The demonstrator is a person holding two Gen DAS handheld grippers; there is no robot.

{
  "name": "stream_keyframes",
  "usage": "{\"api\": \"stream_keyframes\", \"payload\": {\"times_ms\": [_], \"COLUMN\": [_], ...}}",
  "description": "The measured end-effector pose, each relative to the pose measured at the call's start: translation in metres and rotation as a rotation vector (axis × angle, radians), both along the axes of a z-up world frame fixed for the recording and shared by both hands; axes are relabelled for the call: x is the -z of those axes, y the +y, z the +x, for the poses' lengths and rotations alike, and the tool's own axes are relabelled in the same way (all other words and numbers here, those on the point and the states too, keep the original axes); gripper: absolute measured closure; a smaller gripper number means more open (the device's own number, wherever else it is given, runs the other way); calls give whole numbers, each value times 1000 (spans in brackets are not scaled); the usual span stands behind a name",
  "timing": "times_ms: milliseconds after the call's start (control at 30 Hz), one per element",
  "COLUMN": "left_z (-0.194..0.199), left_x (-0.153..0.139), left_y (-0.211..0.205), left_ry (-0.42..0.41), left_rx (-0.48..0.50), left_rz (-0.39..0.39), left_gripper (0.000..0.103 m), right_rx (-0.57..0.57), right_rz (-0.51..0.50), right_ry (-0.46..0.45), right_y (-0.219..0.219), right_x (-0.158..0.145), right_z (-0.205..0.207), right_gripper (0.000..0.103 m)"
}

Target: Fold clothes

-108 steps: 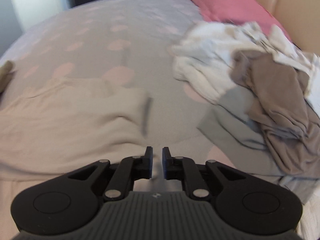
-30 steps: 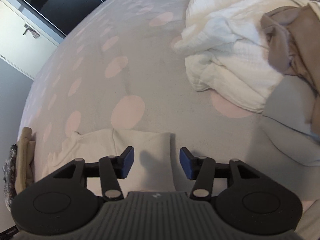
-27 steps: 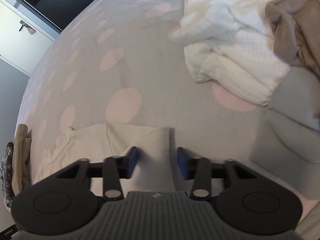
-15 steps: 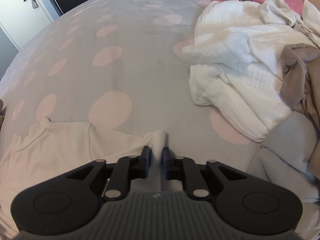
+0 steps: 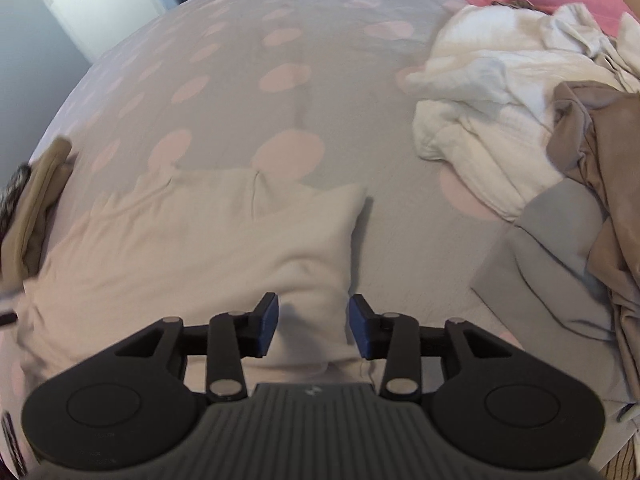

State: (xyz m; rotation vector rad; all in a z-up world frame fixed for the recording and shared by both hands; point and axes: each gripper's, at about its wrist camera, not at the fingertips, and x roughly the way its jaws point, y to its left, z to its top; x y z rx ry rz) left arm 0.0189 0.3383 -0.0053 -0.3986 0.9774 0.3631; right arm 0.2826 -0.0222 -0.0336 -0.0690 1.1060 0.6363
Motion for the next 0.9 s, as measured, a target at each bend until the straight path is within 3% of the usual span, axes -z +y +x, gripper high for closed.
{"api": "stream_keyframes", "payload": {"times_ms": [100, 267, 433, 600, 667, 900], "left_z": [-6, -17, -21, -24, -26, -25], "left_x": [-8, -21, -20, -17, -18, -19], "left_y": [-4, -8, -16, -26, -27, -29], "left_ry": [-8, -28, 5, 35, 30, 37], "left_rx": [-4, -3, 12, 43, 44, 42], "left_rz": [21, 35, 60, 81, 84, 92], "left_gripper": [79, 78, 75, 75, 75, 75], "right_rx": [-98, -243, -202, -224, -185, -78], "right_rz": [-36, -229, -237, -270, -270, -248], "right_ry": [-36, -194, -267, -321, -272, -121], "right_y": [7, 20, 22, 23, 13, -12], "right_x": [0, 9, 22, 15, 16, 20], "right_z": [-13, -35, -35, -45, -39, -23], "right_gripper": [55, 54, 57, 84, 92, 94]}}
